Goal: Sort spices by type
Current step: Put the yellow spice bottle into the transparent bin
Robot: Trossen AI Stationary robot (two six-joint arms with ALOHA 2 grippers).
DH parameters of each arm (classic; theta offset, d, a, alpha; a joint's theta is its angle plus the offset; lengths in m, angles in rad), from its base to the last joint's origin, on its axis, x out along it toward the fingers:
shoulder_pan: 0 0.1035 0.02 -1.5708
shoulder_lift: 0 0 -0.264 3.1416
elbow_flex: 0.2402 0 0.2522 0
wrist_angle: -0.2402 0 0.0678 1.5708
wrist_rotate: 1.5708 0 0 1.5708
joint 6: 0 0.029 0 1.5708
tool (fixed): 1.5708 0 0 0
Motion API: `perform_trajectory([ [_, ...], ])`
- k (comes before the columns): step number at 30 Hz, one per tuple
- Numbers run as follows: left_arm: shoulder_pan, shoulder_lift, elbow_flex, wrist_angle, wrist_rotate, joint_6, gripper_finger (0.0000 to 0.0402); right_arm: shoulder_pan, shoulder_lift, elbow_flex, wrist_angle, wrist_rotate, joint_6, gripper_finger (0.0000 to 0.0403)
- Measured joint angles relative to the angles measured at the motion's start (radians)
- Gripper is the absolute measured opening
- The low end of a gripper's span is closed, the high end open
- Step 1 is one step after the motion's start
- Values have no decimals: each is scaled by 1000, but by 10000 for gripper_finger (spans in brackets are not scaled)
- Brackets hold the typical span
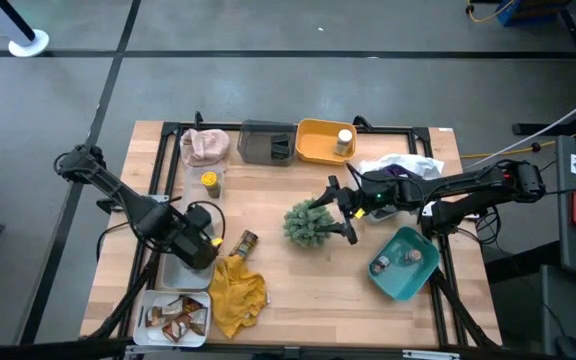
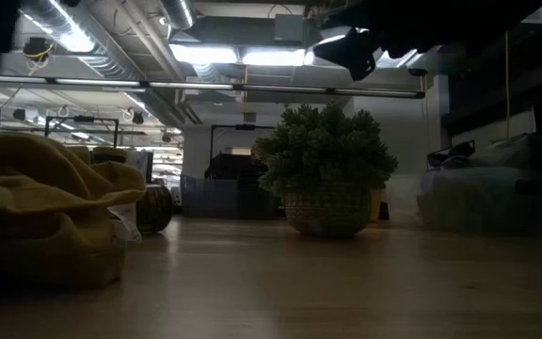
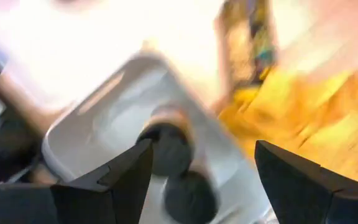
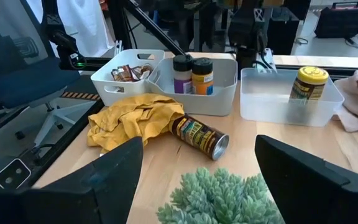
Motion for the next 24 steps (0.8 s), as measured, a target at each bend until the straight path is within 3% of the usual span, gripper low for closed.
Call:
perform_trajectory([
  [6,38,0,0,183,-163,17,265,0,0,0,1,9,0,310],
  [15,83,3,0,417,-383,229,265,0,0,0,-10,10,4,310],
  [24,122,57,0,452,-405,256,265,0,0,0,-30,11,5,310],
])
